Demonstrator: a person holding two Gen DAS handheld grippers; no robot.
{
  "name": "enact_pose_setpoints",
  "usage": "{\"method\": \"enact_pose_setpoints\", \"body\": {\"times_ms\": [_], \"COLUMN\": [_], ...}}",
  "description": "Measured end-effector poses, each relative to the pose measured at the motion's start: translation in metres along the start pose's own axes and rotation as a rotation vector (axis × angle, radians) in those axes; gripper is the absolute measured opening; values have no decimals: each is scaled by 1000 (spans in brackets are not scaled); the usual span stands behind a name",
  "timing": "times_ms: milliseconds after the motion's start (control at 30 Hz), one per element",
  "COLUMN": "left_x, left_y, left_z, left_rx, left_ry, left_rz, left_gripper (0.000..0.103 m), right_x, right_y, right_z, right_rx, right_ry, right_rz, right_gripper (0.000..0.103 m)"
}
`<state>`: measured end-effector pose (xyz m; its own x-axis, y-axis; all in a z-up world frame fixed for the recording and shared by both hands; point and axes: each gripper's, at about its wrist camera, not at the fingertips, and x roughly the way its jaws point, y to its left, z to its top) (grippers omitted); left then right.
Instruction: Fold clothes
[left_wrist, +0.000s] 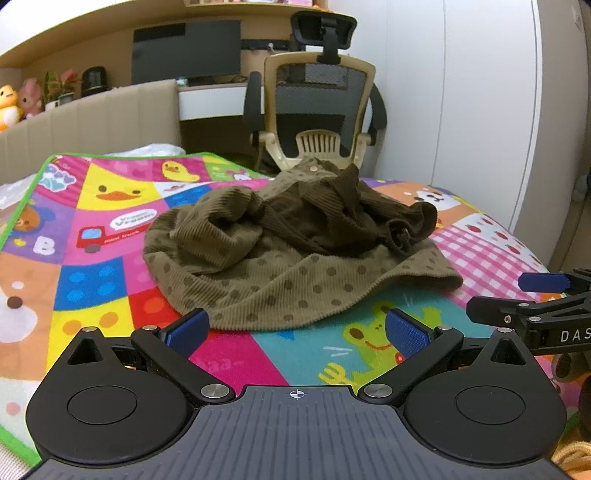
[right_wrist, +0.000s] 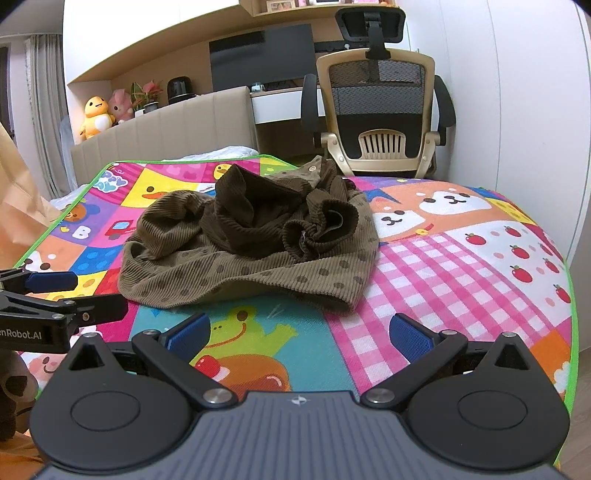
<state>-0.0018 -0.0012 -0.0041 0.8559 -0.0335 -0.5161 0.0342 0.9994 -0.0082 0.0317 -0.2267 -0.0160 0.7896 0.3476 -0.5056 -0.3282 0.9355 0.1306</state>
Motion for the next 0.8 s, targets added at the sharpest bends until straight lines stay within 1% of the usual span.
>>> {"method": "enact_pose_setpoints", "body": {"times_ms": [800], "left_x": [2], "left_y": [-1], "left_z": [-1], "left_rx": [1], "left_ry": [8], "left_rz": [2], "left_gripper": [103], "right_x": [0], "right_y": [0], "right_z": [-1], "right_rx": [2], "right_ry": [1], "right_rz": [3], "right_gripper": [103]}}
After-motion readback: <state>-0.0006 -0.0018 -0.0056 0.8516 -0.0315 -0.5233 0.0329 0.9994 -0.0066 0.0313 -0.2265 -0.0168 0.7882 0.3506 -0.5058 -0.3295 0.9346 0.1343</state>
